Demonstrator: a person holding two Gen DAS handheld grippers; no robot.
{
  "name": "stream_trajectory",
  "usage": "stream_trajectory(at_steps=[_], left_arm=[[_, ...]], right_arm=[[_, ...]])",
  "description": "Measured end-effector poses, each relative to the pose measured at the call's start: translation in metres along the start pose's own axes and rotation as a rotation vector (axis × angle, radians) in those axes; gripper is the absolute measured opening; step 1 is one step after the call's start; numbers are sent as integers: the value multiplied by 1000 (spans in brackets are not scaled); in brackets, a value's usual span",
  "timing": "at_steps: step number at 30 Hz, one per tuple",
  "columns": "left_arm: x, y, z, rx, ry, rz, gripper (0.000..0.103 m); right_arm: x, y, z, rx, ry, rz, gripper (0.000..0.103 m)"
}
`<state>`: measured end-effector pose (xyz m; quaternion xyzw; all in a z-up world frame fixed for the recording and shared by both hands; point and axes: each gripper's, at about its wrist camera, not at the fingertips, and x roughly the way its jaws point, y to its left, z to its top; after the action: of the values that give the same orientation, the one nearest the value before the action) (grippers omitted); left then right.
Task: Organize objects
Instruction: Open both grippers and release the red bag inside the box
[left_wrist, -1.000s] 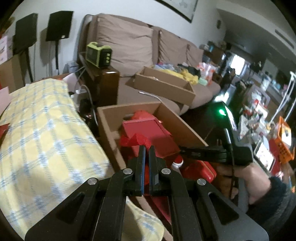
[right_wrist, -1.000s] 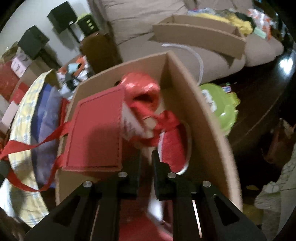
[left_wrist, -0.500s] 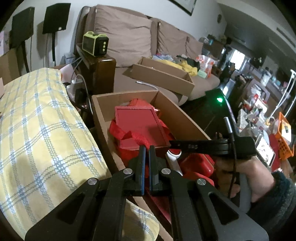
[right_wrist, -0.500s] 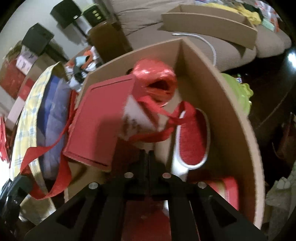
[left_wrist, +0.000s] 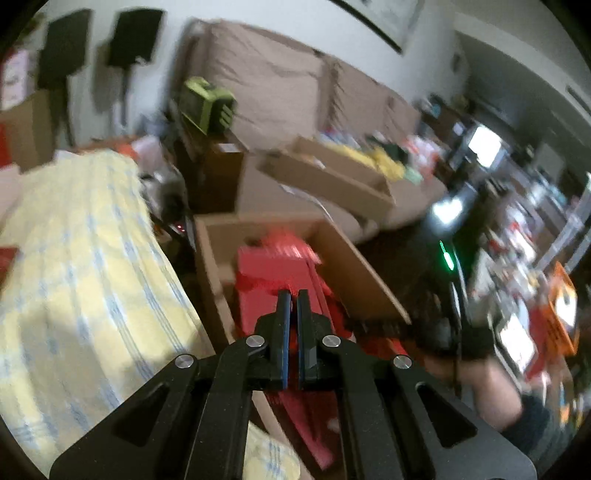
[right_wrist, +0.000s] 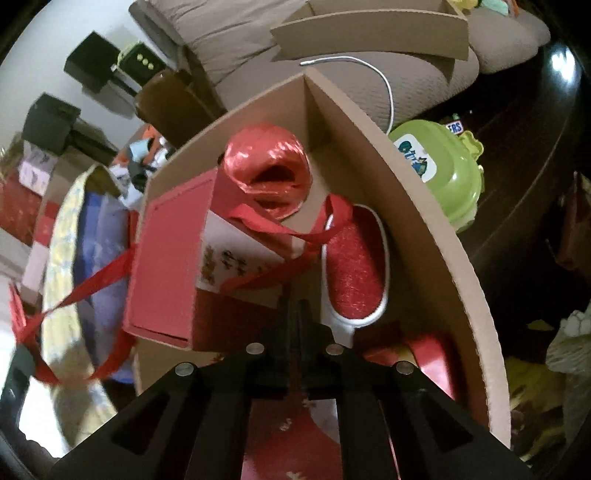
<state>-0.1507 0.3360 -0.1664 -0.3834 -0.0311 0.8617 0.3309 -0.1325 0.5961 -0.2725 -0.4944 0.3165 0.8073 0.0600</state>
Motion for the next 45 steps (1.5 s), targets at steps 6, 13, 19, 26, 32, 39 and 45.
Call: stream_trajectory(at_steps=[6, 13, 19, 26, 32, 39, 45], left_arm=[[6, -22, 45, -20, -14, 23, 1], [45, -71, 51, 56, 57, 88, 3], [75, -76, 19, 70, 141, 110, 8], [60, -66, -4, 121, 111, 217, 40], [60, -49, -21, 94, 117, 267, 47], [67, -27, -41, 47, 162, 275, 48], [64, -24, -42, 54, 141, 281, 48]], right_arm=[[-15, 0, 4, 36, -17, 62, 5], [-26, -18, 10, 110, -34, 87, 5], [-39, -32, 15, 150, -64, 98, 5], [-36, -20, 13, 100, -58, 71, 5], [-18, 11, 1, -23, 26, 96, 6], [1, 25, -9, -150, 80, -30, 13], [8, 23, -13, -167, 112, -27, 13]])
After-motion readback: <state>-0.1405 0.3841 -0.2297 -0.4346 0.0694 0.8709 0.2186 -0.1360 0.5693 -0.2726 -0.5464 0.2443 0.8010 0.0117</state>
